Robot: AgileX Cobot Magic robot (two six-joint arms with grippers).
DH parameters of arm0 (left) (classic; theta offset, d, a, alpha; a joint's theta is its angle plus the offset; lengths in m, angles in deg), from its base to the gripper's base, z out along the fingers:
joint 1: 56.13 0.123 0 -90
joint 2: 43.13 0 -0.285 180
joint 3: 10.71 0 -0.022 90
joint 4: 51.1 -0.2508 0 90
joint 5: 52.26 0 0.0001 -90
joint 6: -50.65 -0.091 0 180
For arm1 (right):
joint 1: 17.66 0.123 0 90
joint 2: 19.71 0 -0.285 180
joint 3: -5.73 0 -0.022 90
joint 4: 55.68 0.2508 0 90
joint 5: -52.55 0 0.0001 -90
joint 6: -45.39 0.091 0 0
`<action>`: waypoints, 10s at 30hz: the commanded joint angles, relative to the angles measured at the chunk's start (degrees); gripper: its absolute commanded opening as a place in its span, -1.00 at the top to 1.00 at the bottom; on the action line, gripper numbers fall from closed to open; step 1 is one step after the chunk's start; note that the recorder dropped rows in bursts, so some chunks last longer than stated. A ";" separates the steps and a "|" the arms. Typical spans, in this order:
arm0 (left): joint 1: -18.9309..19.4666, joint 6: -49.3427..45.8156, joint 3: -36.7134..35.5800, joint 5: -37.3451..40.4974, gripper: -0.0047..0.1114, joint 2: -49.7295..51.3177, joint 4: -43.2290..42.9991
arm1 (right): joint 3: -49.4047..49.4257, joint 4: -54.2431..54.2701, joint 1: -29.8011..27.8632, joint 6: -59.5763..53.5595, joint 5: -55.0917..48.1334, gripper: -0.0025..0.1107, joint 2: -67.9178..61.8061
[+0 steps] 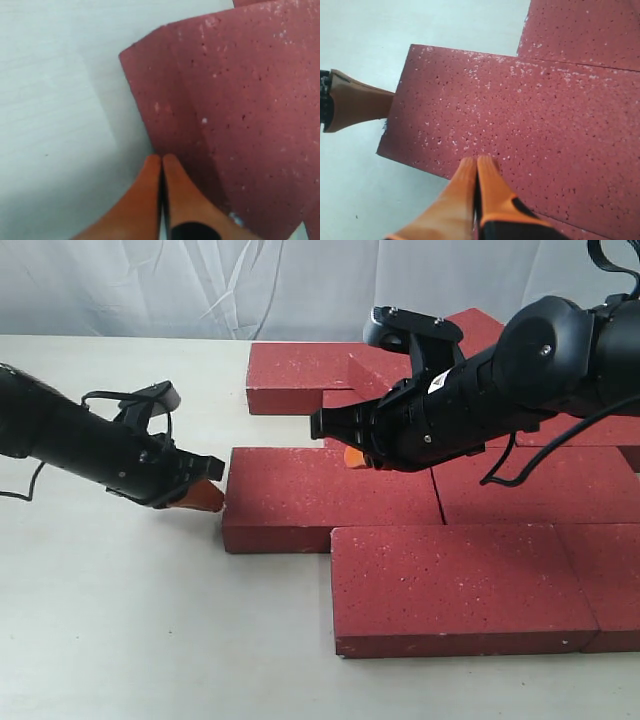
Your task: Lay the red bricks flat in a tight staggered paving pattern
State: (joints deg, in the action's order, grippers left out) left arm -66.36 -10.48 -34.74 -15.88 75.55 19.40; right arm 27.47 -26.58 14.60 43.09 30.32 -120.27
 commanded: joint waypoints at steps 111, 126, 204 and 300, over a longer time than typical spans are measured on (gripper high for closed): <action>-16.28 33.73 12.49 -4.31 0.92 -5.75 -43.85 | 0.35 -2.90 -0.22 -0.05 -1.58 0.97 -1.49; -16.28 33.73 12.49 -3.93 0.92 -1.97 -43.26 | 0.35 -2.90 -0.22 -0.05 -1.44 0.97 -1.60; -16.14 34.14 43.22 -6.00 0.92 13.33 -33.12 | -40.07 -12.12 -38.10 0.71 -7.63 0.97 -26.44; 10.32 41.66 25.51 5.62 0.92 -2.52 -46.59 | -52.69 1.71 -2.21 -3.44 -31.37 0.97 -29.93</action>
State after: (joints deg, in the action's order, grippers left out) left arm -56.21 31.37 -8.02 -8.50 73.99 -32.50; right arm -25.49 -29.76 10.18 39.52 -7.66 -148.65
